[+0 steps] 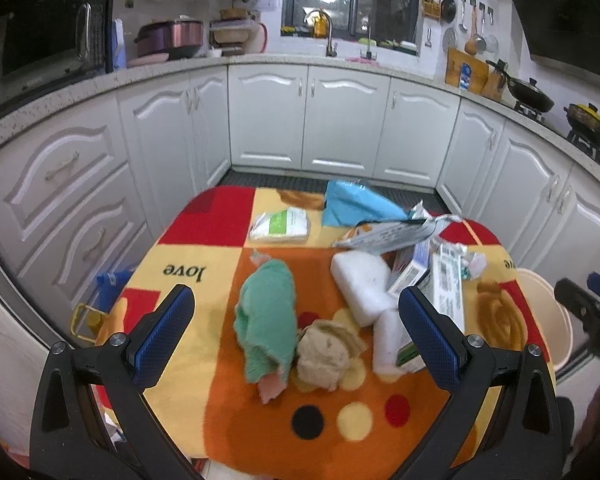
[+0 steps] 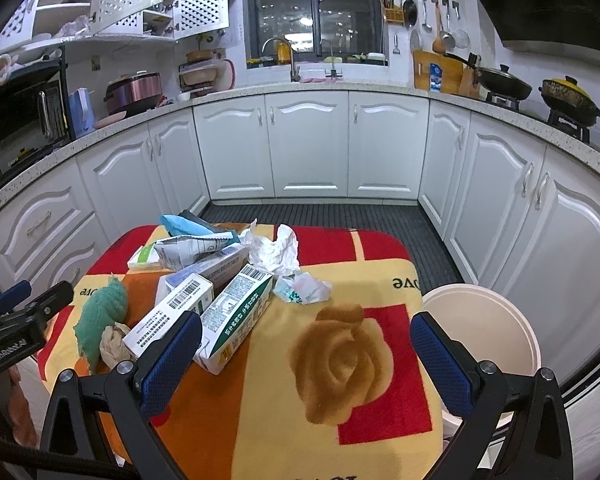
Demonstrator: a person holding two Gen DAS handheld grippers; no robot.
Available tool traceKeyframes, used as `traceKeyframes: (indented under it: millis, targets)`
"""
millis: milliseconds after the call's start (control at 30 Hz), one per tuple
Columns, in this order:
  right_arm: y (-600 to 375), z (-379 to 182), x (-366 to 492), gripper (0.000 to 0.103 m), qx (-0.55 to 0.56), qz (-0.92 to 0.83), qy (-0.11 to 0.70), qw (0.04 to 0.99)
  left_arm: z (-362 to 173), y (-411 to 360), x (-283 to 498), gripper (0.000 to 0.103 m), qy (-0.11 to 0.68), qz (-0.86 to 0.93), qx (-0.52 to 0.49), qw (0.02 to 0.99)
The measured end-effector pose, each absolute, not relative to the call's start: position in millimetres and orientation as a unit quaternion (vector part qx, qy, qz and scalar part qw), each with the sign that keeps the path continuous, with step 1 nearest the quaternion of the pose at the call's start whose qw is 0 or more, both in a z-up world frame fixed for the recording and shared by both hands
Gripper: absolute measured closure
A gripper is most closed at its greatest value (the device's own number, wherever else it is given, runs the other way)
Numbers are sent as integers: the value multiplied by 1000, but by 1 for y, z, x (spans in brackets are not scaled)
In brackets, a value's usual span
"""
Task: Collect trash
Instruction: 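Lower the left tool onto the green towel and close on it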
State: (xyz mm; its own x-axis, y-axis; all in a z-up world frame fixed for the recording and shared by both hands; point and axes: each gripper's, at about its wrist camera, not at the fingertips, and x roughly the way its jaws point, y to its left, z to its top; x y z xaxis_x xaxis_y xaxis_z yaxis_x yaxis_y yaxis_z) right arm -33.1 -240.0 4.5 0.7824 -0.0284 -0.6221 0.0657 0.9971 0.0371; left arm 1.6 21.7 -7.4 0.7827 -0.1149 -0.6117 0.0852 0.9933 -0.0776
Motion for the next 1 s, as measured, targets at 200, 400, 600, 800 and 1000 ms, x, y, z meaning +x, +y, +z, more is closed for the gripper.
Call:
traceKeyframes:
  millis: [200, 400, 600, 800, 1000]
  targets:
    - [-243, -5, -21, 0, 35, -10, 348, 937, -23, 49, 0, 1, 355, -74, -14, 932]
    - [-246, -17, -5, 0, 32, 7, 368, 929, -42, 59, 11, 1, 385, -78, -9, 920]
    - [-253, -24, 11, 1, 39, 25, 380, 924, -51, 61, 44, 1, 408, -77, -39, 909]
    - [-268, -33, 38, 15, 36, 16, 390, 920, -62, 46, 79, 9, 429, -80, -26, 900]
    - [-290, -51, 77, 33, 75, 29, 428, 900, -81, 38, 106, 22, 467, -87, -12, 880]
